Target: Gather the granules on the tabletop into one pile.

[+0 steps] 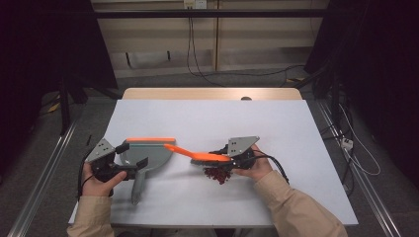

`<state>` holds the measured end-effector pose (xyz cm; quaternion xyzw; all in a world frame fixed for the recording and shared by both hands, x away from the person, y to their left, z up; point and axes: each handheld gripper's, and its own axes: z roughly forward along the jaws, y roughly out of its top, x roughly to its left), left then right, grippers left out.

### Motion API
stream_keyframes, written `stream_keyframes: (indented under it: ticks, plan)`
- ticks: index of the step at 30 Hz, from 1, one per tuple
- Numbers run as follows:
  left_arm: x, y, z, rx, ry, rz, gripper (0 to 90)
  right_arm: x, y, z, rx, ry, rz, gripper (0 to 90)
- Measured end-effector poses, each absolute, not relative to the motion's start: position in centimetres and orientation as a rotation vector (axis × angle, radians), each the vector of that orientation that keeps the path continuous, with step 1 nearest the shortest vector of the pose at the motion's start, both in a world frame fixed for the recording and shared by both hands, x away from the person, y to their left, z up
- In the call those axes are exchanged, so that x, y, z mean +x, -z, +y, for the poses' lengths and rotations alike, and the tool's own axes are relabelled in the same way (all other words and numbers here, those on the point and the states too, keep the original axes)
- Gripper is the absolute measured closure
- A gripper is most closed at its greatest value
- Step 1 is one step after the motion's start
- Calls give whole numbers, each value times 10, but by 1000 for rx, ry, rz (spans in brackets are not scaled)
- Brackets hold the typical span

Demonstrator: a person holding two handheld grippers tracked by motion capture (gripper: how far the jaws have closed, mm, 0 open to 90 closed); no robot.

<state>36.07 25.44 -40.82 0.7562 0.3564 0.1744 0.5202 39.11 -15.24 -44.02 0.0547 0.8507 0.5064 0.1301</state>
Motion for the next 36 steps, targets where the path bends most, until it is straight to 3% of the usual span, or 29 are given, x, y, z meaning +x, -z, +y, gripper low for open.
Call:
stream_keyframes:
  ticks: [16,36]
  plan:
    - [357,405,246,1858,-400,816,57,383,421,-183,414,-1506,2389,712]
    - [345,407,241,1942,-418,830,55,357,424,-235,836,-1535,2296,712]
